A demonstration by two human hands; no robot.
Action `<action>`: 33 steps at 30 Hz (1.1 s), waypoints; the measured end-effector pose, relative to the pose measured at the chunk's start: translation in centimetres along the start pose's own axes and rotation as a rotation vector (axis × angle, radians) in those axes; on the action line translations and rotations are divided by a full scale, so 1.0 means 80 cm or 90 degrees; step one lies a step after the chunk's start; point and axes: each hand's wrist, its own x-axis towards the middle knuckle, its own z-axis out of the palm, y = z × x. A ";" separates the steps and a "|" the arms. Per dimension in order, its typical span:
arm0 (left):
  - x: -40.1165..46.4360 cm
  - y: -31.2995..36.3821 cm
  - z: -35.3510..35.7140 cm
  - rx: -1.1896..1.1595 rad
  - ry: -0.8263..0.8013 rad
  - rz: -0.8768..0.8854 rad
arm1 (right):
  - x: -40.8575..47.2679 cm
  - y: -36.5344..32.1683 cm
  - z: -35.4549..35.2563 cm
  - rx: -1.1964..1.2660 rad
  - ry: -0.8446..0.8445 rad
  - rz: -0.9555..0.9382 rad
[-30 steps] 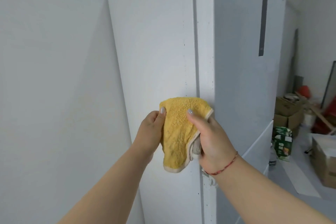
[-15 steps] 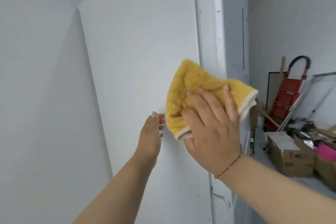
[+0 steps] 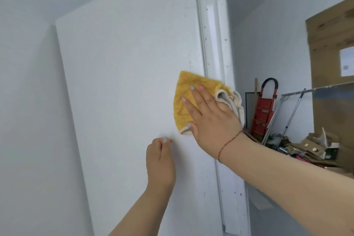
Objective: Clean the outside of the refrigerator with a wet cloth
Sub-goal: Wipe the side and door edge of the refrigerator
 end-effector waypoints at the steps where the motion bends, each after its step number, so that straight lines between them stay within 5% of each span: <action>1: 0.004 0.004 0.003 0.016 0.012 0.037 | 0.021 0.006 -0.013 -0.029 0.019 0.006; 6: 0.022 0.034 0.018 0.066 0.038 0.155 | 0.128 0.038 -0.078 -0.106 -0.084 -0.001; 11: 0.051 0.090 0.033 0.102 -0.004 0.251 | 0.212 0.077 -0.118 -0.249 -0.061 0.010; 20: 0.129 0.184 0.057 0.086 -0.080 0.293 | 0.317 0.112 -0.180 -0.265 -0.037 0.049; 33: 0.143 0.177 0.063 0.041 -0.008 0.354 | 0.253 0.081 -0.149 -0.233 -0.022 0.072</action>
